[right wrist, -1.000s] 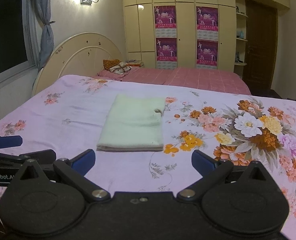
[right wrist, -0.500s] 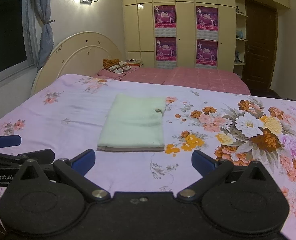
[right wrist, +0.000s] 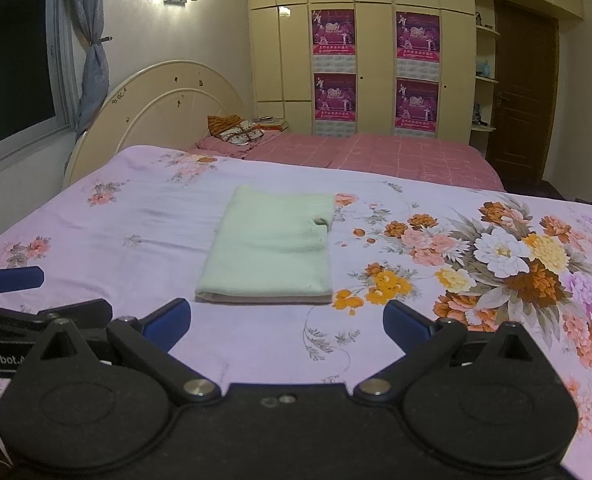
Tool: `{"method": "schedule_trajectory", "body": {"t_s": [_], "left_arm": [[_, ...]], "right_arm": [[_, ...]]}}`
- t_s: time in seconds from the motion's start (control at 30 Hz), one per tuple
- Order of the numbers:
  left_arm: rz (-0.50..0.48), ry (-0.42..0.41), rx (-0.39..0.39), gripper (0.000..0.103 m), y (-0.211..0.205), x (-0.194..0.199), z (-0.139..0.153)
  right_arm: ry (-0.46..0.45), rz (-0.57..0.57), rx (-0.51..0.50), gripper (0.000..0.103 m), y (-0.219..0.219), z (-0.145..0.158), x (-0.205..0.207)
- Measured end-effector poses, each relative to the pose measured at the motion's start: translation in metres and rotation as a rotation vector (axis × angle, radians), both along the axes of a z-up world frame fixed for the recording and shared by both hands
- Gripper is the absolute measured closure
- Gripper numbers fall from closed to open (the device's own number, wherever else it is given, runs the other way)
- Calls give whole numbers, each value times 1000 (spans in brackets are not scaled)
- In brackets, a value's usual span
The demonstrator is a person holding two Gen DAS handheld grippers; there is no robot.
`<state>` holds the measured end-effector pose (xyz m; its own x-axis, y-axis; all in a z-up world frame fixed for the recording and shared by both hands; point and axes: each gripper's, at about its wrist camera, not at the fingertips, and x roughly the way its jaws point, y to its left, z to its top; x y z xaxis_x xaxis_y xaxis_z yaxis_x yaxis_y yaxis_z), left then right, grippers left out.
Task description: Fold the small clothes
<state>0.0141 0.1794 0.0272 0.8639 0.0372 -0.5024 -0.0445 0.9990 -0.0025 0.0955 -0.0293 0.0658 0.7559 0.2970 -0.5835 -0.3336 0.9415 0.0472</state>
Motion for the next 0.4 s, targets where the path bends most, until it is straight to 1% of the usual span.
{"method": "schedule_trajectory", "body": {"t_s": [0.2, 0.3, 0.4], "left_arm": [[4, -32, 16, 0, -3, -4, 4], [-1, -17, 0, 0, -3, -3, 4], [23, 14, -19, 0, -2, 0, 2]], "right_arm": [[6, 11, -1, 1, 2, -2, 4], [8, 15, -1, 1, 1, -2, 6], [8, 15, 1, 1, 1, -2, 6]]}}
